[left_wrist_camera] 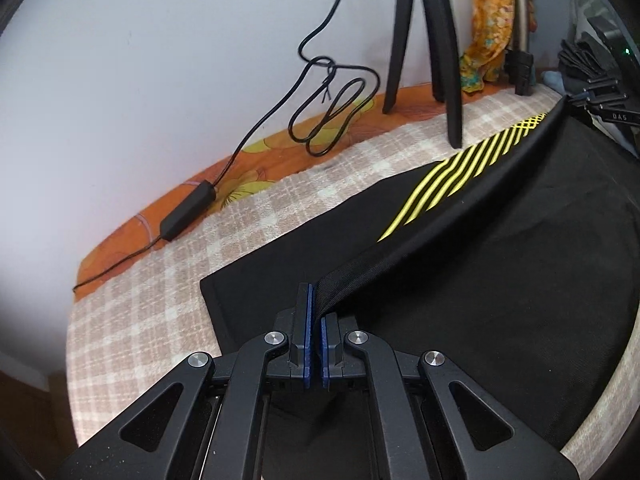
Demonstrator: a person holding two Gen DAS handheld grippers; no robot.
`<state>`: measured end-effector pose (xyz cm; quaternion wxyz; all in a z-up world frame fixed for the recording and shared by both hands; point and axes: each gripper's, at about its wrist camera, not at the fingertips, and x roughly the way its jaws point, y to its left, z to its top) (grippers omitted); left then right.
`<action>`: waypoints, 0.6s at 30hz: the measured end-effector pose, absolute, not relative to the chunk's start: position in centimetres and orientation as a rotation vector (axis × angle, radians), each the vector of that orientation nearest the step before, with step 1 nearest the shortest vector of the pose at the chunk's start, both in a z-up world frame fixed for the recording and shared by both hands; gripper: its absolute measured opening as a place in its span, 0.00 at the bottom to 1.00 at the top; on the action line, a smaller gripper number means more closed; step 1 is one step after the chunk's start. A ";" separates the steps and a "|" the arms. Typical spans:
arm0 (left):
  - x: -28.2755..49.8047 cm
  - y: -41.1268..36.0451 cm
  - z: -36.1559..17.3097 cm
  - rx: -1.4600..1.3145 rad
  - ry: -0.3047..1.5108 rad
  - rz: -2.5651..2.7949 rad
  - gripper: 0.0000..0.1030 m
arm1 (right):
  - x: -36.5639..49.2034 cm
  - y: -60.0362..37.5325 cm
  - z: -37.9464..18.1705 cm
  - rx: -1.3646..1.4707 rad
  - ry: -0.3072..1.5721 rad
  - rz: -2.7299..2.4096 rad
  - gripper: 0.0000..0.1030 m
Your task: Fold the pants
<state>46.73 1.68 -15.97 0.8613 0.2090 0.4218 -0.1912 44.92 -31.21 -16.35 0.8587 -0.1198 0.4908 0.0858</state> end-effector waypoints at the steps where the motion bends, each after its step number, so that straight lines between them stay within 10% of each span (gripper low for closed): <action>1: 47.0 1.7 -16.1 0.436 0.891 -0.404 0.02 | 45.3 -31.3 -16.5 -0.239 1.039 0.175 0.00; 18: 49.3 7.8 -15.7 0.340 0.865 -0.243 0.18 | 47.6 -30.2 -18.4 -0.253 1.113 0.149 0.00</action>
